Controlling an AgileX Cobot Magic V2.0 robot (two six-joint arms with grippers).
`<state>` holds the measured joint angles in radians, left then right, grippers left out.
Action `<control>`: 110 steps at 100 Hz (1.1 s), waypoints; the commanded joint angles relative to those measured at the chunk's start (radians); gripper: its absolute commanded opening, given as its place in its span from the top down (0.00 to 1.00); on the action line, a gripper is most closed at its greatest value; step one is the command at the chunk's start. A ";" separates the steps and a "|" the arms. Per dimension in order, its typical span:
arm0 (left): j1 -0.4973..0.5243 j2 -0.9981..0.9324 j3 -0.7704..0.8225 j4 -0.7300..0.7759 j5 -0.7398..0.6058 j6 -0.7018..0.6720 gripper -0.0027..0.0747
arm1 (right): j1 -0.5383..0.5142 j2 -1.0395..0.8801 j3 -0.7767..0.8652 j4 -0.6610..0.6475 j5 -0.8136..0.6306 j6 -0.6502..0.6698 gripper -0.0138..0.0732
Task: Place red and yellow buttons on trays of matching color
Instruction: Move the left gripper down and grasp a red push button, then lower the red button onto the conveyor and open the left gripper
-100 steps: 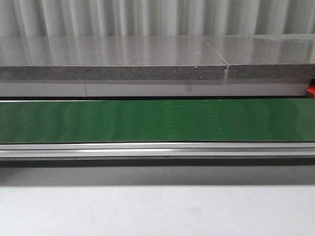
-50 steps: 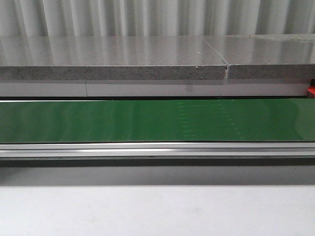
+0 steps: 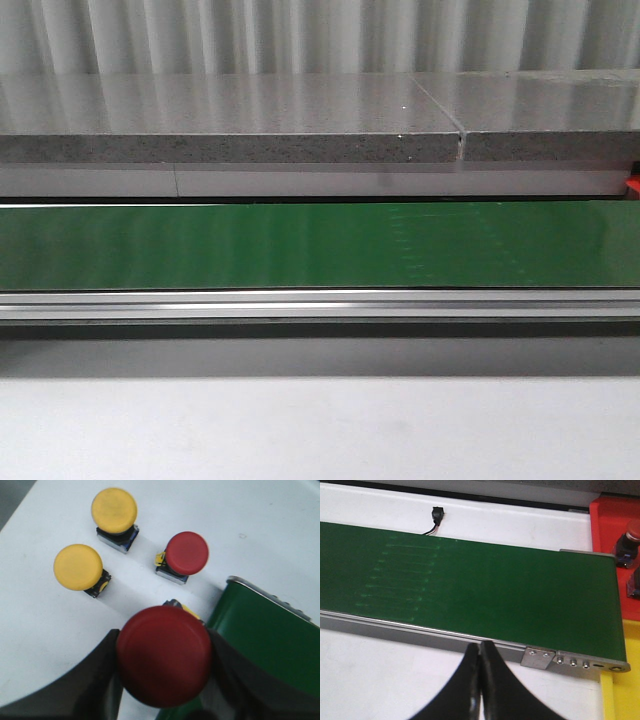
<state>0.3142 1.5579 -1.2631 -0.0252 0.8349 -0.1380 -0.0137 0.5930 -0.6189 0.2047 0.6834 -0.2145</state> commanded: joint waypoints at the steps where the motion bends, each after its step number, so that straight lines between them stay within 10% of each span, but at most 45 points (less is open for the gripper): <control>1: -0.039 -0.084 -0.030 0.001 0.002 0.021 0.89 | -0.002 0.000 -0.024 0.003 -0.056 0.001 0.92; 44: -0.235 -0.097 0.040 0.031 -0.029 0.050 0.89 | -0.002 0.000 -0.024 0.003 -0.056 0.001 0.92; 110: -0.246 -0.021 0.129 0.051 -0.059 0.055 0.79 | -0.002 0.000 -0.024 0.003 -0.056 0.001 0.92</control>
<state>0.0721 1.5595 -1.1123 0.0106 0.7981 -0.0854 -0.0137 0.5930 -0.6189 0.2047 0.6834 -0.2145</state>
